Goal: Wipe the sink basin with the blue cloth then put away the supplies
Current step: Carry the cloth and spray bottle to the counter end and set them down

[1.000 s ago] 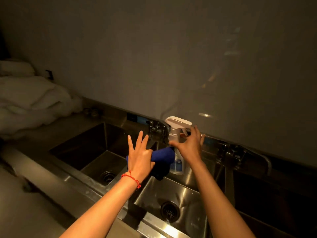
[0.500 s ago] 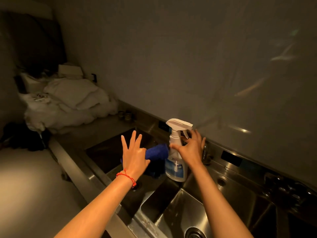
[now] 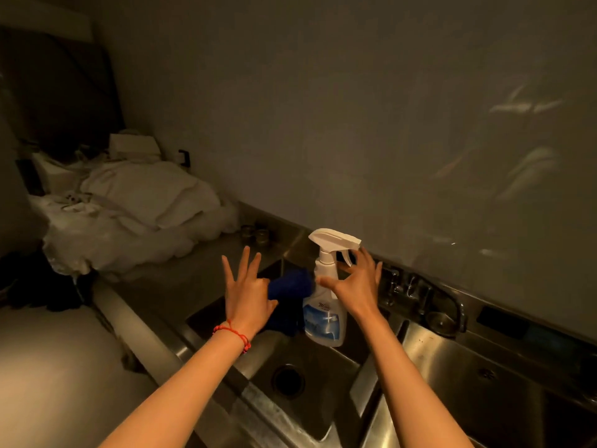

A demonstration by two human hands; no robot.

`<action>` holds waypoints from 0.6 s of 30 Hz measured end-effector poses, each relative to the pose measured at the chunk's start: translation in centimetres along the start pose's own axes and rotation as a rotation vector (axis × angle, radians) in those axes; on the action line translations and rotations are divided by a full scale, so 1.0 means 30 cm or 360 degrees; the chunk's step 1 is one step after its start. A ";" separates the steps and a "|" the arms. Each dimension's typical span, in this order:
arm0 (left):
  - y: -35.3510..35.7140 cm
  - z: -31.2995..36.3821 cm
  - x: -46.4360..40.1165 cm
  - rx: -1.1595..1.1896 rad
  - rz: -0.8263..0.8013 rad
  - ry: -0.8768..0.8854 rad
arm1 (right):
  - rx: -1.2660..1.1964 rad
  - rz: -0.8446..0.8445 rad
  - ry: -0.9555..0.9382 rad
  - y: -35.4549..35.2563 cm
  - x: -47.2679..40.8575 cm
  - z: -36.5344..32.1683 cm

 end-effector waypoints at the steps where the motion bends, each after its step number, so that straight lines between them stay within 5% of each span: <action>1: 0.003 -0.041 -0.016 0.0003 0.0009 0.0014 | -0.0011 0.0016 0.0018 0.030 -0.010 -0.016; 18: 0.157 -0.512 -0.250 0.0093 0.0044 0.0082 | -0.0113 0.0120 0.0105 0.457 -0.147 -0.174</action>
Point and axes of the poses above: each hand's wrist, its own x-axis away from the middle knuckle, its own y-axis out of the palm, z = x × y, the point moved 2 cm from there along -x, towards the middle knuckle, and after that the axes turned 9 degrees about y, right-handed, at the moved point
